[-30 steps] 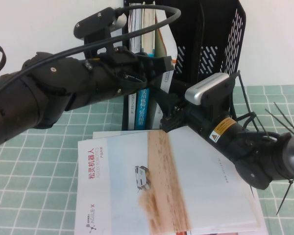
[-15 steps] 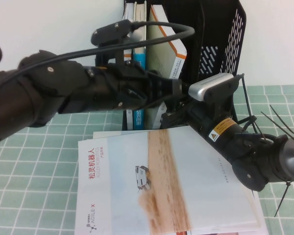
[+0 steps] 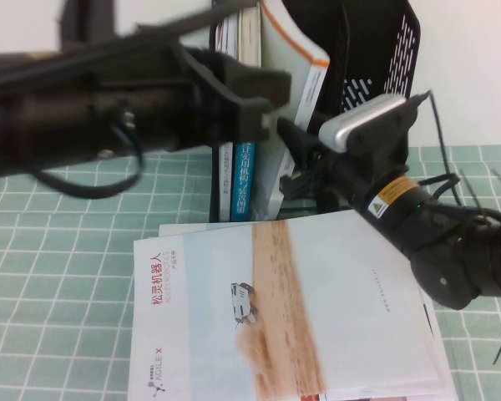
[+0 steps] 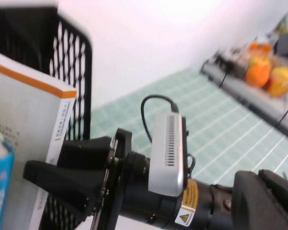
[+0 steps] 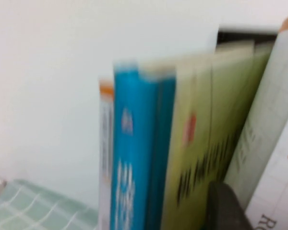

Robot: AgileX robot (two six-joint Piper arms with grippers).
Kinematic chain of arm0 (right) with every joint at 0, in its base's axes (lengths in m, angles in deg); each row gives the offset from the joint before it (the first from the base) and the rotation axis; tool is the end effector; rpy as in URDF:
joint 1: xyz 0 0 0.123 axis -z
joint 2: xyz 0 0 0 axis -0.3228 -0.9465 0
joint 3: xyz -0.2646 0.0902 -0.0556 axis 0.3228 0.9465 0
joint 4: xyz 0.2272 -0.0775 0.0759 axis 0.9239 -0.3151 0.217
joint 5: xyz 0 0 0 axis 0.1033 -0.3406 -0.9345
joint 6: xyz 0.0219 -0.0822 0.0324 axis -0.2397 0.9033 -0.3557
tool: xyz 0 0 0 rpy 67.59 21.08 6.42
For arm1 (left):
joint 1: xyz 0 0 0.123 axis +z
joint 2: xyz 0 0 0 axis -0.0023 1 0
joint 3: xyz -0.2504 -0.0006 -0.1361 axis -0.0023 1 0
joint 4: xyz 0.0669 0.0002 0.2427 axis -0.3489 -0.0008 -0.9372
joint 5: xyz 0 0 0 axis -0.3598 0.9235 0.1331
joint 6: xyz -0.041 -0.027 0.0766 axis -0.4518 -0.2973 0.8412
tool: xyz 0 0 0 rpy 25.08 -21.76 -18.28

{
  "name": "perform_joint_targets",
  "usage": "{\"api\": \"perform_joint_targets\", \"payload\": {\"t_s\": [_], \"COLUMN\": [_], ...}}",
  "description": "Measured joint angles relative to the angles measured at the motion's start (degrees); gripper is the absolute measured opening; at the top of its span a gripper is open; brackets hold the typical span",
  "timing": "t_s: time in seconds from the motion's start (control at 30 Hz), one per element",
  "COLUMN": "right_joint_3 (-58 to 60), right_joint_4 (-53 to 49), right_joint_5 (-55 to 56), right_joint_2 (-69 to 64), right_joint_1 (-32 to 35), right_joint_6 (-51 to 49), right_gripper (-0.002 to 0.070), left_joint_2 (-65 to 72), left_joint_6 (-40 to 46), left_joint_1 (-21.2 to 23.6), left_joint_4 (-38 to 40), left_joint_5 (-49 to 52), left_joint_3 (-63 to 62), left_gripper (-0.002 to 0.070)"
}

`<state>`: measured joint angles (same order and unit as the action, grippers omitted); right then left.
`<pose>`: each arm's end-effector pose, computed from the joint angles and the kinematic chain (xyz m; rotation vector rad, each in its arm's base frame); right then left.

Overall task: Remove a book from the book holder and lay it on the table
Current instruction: Pick up the right side book from the book shelf, then place the picked book on the book

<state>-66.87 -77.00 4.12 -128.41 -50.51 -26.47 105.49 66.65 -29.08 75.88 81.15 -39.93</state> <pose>0.3385 0.2149 0.2164 -0.4215 1.3632 0.5133 0.2137 -0.1603 0.4184 0.5290 1.8372 -0.9124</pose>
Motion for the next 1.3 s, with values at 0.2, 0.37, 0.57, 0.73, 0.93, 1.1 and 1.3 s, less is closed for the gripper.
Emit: {"api": "perform_joint_targets", "payload": {"t_s": [0.2, 0.37, 0.57, 0.73, 0.93, 1.1, 1.3], "right_joint_3": [0.0, 0.4, 0.7, 0.7, 0.7, 0.7, 1.3], "right_joint_4": [1.6, 2.8, -1.3, -16.1, -41.6, -62.6, -78.4], "right_joint_5": [0.0, -0.3, -0.4, -6.9, -19.8, -20.3, -18.3], "right_joint_2": [4.0, 7.7, 16.5, 27.1, 35.6, 36.1, 33.6], "right_joint_1": [0.0, 0.0, 0.8, 1.0, 1.0, 0.8, -2.0], "right_joint_6": [2.5, 6.3, 12.7, 17.7, 8.1, -6.6, -12.7], "right_gripper": [0.0245, 0.0237, 0.0183, 0.0168, 0.0167, 0.0167, 0.0167], "left_joint_2": [-4.0, -4.8, -4.9, -6.9, -14.1, -22.2, -28.1], "left_joint_6": [0.1, -0.2, -5.9, -7.9, -9.2, -9.4, -10.7], "left_joint_1": [0.0, 0.0, 0.0, 0.0, 0.0, 0.0, 0.0], "left_joint_4": [-0.1, -0.9, -0.9, 0.8, 1.1, -3.2, -4.3], "left_joint_5": [0.5, 2.2, 5.0, 10.6, 13.3, 9.4, 7.6], "left_joint_3": [-0.2, -0.2, -0.2, -0.2, -0.3, -0.6, -0.9], "left_gripper": [-0.0003, -0.0003, -0.0003, -0.0003, -0.0002, -0.0002, -0.0002]}}
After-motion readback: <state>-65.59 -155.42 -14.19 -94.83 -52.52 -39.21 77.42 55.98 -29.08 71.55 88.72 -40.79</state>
